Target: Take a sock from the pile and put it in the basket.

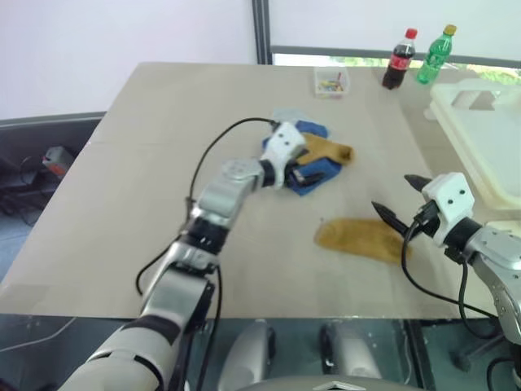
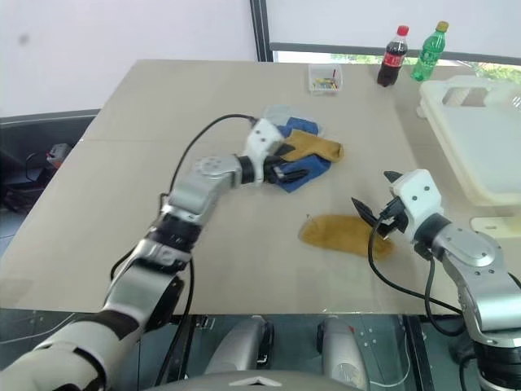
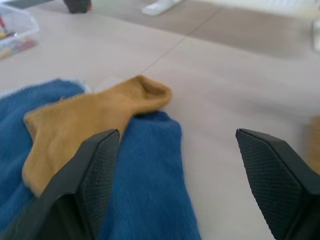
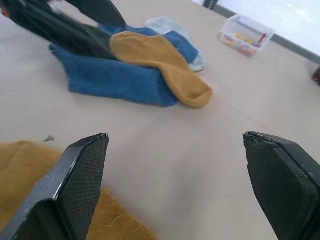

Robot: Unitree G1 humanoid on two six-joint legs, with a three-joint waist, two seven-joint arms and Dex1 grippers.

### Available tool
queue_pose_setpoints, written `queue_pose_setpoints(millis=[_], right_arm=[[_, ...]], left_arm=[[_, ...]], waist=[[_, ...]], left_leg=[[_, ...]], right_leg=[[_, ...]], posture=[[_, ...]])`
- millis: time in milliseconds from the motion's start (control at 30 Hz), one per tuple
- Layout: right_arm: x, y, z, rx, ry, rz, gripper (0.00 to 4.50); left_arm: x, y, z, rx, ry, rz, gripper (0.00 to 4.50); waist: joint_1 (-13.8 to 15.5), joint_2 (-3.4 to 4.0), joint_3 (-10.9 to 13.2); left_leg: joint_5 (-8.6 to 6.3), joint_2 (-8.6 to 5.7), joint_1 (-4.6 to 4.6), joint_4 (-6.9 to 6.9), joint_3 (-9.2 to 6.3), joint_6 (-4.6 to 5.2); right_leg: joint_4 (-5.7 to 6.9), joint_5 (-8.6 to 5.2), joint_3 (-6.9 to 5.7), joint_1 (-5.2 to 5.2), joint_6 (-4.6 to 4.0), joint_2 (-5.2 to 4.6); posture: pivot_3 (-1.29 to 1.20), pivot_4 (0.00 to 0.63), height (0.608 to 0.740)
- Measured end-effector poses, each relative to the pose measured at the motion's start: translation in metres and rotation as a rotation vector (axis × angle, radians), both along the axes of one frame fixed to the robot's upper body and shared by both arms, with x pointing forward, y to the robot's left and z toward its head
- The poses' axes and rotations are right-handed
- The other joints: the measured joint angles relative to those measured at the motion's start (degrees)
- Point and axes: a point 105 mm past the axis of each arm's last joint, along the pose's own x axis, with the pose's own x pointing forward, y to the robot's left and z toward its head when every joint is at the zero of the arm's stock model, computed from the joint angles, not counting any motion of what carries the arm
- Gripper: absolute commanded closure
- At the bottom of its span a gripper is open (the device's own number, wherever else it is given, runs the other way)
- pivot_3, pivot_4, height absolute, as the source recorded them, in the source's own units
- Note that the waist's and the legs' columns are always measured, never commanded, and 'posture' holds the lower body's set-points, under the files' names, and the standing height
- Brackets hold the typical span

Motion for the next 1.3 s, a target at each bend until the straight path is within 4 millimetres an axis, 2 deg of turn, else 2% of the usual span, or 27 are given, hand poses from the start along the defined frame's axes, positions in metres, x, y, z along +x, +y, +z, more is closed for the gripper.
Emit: queue_pose_setpoints(millis=[133,267,500,533,567,600,667,700,800,833,1000,1167,1200,1233,1300], right_arm=[[-0.004,0.011,-0.004,0.023,0.002,-0.014,0.05],[-0.015,0.016,-0.011,0.019,0.017,-0.024,0.05],[-0.034,0.014,-0.009,0.030,0.021,-0.012,0.05],[-0.036,0.012,-0.009,0.030,0.022,-0.017,0.00],[-0.037,0.011,-0.009,0.029,0.023,-0.020,0.00],[-0.038,0.011,-0.009,0.028,0.023,-0.024,0.00],[-0.039,0.011,-0.008,0.027,0.019,-0.023,0.00],[-0.039,0.011,-0.008,0.027,0.019,-0.025,0.00],[-0.040,0.009,-0.011,0.036,0.024,-0.044,0.00],[-0.040,0.009,-0.011,0.036,0.025,-0.048,0.00],[-0.043,0.007,-0.013,0.029,0.016,-0.069,0.00],[-0.044,0.006,-0.014,0.029,0.001,-0.083,0.00],[-0.044,0.006,-0.014,0.028,-0.005,-0.082,0.00],[-0.044,0.006,-0.013,0.028,-0.009,-0.080,0.00],[-0.044,0.007,-0.013,0.028,-0.009,-0.077,0.00]], left_arm=[[0.015,-0.024,-0.011,0.045,0.007,0.055,0.52],[0.019,-0.040,-0.012,0.083,-0.016,0.065,0.52],[0.023,-0.044,-0.013,0.150,-0.071,0.081,0.52],[0.023,-0.044,-0.014,0.163,-0.074,0.087,0.91],[0.023,-0.044,-0.014,0.169,-0.075,0.088,1.05],[0.024,-0.046,-0.014,0.177,-0.080,0.091,1.42],[0.023,-0.049,-0.014,0.189,-0.090,0.092,2.34],[0.023,-0.050,-0.014,0.194,-0.092,0.091,2.64],[0.022,-0.053,-0.017,0.210,-0.101,0.101,4.14],[0.022,-0.052,-0.019,0.214,-0.101,0.106,4.45],[0.024,-0.051,-0.015,0.160,-0.089,0.118,4.45],[0.028,-0.042,0.005,-0.008,-0.046,0.114,4.45],[0.031,-0.034,0.011,-0.041,-0.043,0.128,3.95],[0.035,-0.025,0.016,-0.072,-0.036,0.153,3.69],[0.044,-0.003,0.022,-0.153,0.004,0.225,2.84]], waist=[[0.27,-0.05,0.03],[0.26,-0.08,0.05],[0.24,-0.09,0.06],[0.25,-0.09,0.06],[0.25,-0.09,0.06],[0.24,-0.10,0.06],[0.23,-0.10,0.06],[0.25,-0.10,0.06],[0.23,-0.10,0.06],[0.21,-0.10,0.06],[0.25,-0.10,0.06],[0.09,-0.10,0.06],[-0.09,-0.09,0.06],[-0.26,-0.09,0.06],[-0.64,-0.09,0.05]], left_leg=[[0.00,-0.05,-0.09,0.02,0.03,0.01],[-0.01,-0.06,-0.16,0.02,-0.01,0.01],[-0.01,-0.06,-0.13,0.03,-0.05,0.01],[-0.01,-0.06,-0.13,0.04,-0.04,0.01],[-0.01,-0.06,-0.13,0.04,-0.04,0.02],[-0.01,-0.06,-0.13,0.05,-0.03,0.02],[-0.01,-0.06,-0.13,0.05,-0.04,0.01],[-0.01,-0.06,-0.13,0.05,-0.04,0.01],[-0.01,-0.06,-0.13,0.04,-0.04,0.01],[-0.01,-0.06,-0.13,0.04,-0.03,0.01],[-0.01,-0.06,-0.13,0.04,-0.04,0.01],[-0.01,-0.05,-0.10,0.04,-0.02,0.01],[0.00,-0.04,-0.08,0.04,-0.03,0.01],[-0.01,-0.03,-0.06,0.04,-0.05,0.01],[0.00,-0.03,-0.03,0.04,-0.16,0.01]], right_leg=[[-0.03,-0.01,-0.06,0.00,0.03,-0.02],[-0.07,-0.02,-0.10,-0.02,0.04,-0.03],[-0.04,-0.02,-0.15,-0.01,0.05,-0.02],[-0.04,-0.02,-0.15,0.00,0.05,-0.02],[-0.04,-0.02,-0.15,0.00,0.05,-0.02],[-0.03,-0.02,-0.15,0.00,0.05,-0.02],[-0.03,-0.02,-0.15,0.00,0.05,-0.02],[-0.03,-0.02,-0.15,0.00,0.05,-0.02],[-0.03,-0.02,-0.15,0.00,0.05,-0.02],[-0.03,-0.02,-0.14,0.00,0.06,-0.02],[-0.01,-0.02,-0.15,0.00,0.06,-0.02],[0.02,-0.02,-0.14,-0.01,0.06,-0.02],[0.03,-0.02,-0.13,-0.01,0.05,-0.02],[0.06,-0.02,-0.12,0.00,0.05,-0.02],[0.12,-0.02,-0.10,0.00,0.05,-0.02]], posture=[[0.00,0.150,0.740],[0.00,0.150,0.740],[0.00,0.150,0.740],[0.00,0.150,0.740],[0.00,0.150,0.740],[0.00,0.150,0.740],[0.00,0.150,0.740],[0.00,0.150,0.740],[0.00,0.150,0.740],[0.00,0.150,0.740],[0.00,0.150,0.740],[0.00,0.150,0.740],[0.00,0.150,0.740],[0.00,0.150,0.740],[0.00,0.150,0.740]])
